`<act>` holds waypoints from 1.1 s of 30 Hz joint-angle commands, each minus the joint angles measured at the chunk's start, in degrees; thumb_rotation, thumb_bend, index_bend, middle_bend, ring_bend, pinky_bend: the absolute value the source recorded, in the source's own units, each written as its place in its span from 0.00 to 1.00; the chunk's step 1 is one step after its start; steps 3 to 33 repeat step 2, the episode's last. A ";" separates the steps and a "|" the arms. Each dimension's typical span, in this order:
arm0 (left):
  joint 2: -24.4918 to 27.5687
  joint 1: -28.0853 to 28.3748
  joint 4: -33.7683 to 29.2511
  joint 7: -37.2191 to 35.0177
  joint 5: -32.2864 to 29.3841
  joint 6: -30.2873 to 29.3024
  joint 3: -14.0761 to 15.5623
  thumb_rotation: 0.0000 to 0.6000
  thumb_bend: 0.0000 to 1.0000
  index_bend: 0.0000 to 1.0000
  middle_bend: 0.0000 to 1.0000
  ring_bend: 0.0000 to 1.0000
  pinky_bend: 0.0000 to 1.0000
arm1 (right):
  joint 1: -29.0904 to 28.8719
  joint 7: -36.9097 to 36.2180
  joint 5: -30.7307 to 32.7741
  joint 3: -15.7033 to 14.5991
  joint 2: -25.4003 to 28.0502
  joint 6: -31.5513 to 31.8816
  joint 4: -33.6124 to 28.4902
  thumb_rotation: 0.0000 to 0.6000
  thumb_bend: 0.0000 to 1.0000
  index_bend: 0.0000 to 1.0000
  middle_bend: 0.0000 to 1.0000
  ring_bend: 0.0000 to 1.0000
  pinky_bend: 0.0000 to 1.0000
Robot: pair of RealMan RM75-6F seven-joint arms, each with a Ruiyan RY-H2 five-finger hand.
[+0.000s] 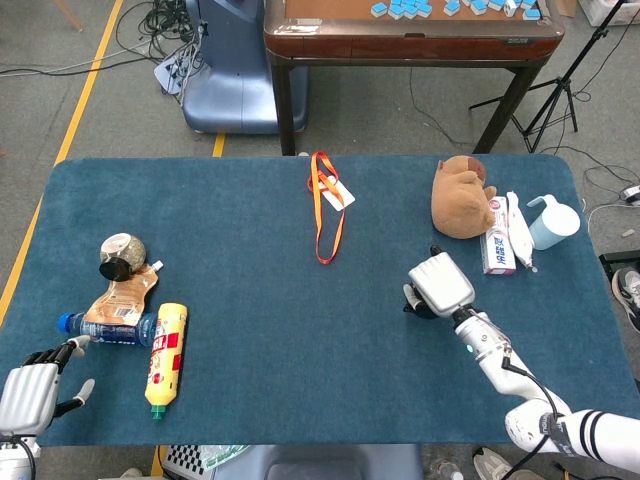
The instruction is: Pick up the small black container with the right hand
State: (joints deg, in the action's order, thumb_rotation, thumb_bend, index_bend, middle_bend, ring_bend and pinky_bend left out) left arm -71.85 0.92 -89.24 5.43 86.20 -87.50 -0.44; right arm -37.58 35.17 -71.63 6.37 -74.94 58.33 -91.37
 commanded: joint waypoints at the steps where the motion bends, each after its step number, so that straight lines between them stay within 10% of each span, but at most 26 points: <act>1: 0.00 0.03 -0.03 0.09 -0.02 0.09 0.01 1.00 0.25 0.26 0.38 0.39 0.32 | 0.00 -0.27 -0.03 -0.07 -0.02 0.08 0.09 0.68 0.56 1.00 1.00 0.93 0.32; 33: -0.02 0.04 -0.04 0.12 -0.03 0.13 0.02 1.00 0.25 0.26 0.38 0.39 0.32 | 0.00 -0.34 -0.06 -0.10 -0.02 0.12 0.12 0.68 0.56 1.00 1.00 0.93 0.32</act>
